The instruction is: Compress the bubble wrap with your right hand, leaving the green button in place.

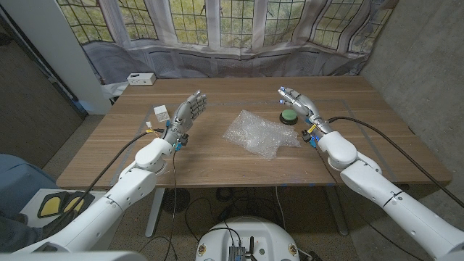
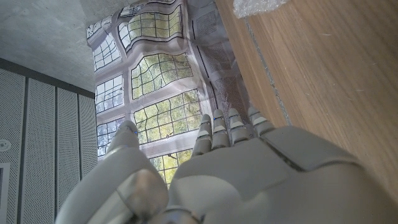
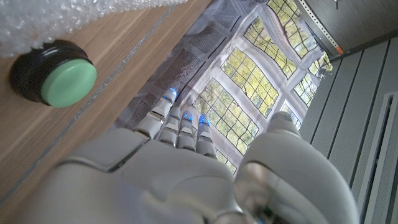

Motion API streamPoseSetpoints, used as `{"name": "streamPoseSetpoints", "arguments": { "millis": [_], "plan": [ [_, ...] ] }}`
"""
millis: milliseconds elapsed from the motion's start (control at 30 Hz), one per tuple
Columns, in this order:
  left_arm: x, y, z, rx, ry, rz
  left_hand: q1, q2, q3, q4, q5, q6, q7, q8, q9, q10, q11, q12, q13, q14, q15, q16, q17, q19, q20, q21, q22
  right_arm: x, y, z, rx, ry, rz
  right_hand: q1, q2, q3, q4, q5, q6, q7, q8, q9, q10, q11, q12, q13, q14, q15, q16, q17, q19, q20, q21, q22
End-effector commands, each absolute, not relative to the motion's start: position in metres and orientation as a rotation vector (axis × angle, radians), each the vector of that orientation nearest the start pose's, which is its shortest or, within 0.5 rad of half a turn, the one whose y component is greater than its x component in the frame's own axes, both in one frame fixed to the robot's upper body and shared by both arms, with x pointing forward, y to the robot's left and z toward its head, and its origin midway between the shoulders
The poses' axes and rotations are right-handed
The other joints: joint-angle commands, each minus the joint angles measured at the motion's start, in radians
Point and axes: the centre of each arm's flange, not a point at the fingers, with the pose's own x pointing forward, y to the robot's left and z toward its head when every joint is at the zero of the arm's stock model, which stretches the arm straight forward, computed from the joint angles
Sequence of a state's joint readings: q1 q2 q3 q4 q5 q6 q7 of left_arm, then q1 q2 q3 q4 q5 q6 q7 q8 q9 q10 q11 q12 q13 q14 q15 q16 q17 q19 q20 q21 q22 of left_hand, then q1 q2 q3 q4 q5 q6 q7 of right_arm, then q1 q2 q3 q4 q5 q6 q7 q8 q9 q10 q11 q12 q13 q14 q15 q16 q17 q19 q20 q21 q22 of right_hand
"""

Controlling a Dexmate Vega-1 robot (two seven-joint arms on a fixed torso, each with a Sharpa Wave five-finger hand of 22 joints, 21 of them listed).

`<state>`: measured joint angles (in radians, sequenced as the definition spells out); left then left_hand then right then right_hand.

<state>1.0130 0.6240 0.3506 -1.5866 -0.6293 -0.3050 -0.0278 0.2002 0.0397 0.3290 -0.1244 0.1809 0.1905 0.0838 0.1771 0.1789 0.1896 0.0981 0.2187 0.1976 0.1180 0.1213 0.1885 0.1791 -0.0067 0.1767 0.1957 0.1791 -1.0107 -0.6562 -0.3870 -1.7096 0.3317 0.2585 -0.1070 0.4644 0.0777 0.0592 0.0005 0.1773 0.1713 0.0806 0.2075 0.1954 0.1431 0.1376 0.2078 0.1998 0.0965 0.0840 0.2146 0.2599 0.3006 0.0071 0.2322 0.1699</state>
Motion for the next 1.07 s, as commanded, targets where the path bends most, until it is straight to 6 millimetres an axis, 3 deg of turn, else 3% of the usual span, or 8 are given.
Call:
{"name": "streamPoseSetpoints", "arguments": {
  "millis": [33, 367, 1067],
  "plan": [
    [0.588, 0.265, -0.025, 0.051, -0.667, -0.334, 0.002, 0.003, 0.002, -0.004, 0.000, -0.002, 0.002, 0.006, 0.002, 0.006, 0.001, -0.001, 0.004, 0.005, -0.005, 0.002, 0.003, 0.000, -0.004, 0.005, 0.002, 0.593, -0.268, -0.019, -0.030, -0.734, 0.371, -0.015, -0.009, -0.010, 0.001, 0.000, -0.003, 0.001, -0.001, -0.001, 0.007, 0.002, 0.006, 0.002, 0.001, 0.008, 0.002, -0.001, 0.006, 0.005, -0.007, 0.002],
    [0.592, 0.260, -0.032, 0.045, -0.662, -0.306, 0.001, 0.002, 0.001, -0.004, -0.001, -0.014, 0.009, 0.003, 0.002, -0.002, 0.006, -0.005, 0.004, -0.002, -0.002, -0.001, 0.003, -0.001, -0.021, 0.004, 0.002, 0.598, -0.283, -0.030, -0.028, -0.718, 0.362, -0.049, -0.030, -0.029, 0.008, 0.004, -0.025, 0.001, -0.011, -0.002, -0.015, -0.002, -0.006, 0.000, -0.029, 0.007, -0.010, -0.005, -0.026, 0.004, -0.027, 0.002],
    [0.604, 0.260, -0.025, 0.046, -0.670, -0.312, 0.000, -0.001, 0.000, -0.005, -0.001, -0.015, 0.010, 0.007, 0.002, -0.003, 0.005, -0.005, 0.004, -0.004, -0.003, -0.001, 0.003, -0.003, -0.019, 0.004, 0.002, 0.608, -0.281, -0.035, 0.010, -0.699, 0.342, -0.074, -0.034, -0.039, 0.014, 0.007, -0.019, 0.003, -0.009, -0.003, -0.027, -0.002, -0.009, -0.001, -0.043, 0.008, -0.012, -0.009, -0.038, 0.003, -0.034, 0.003]
  ]
}}
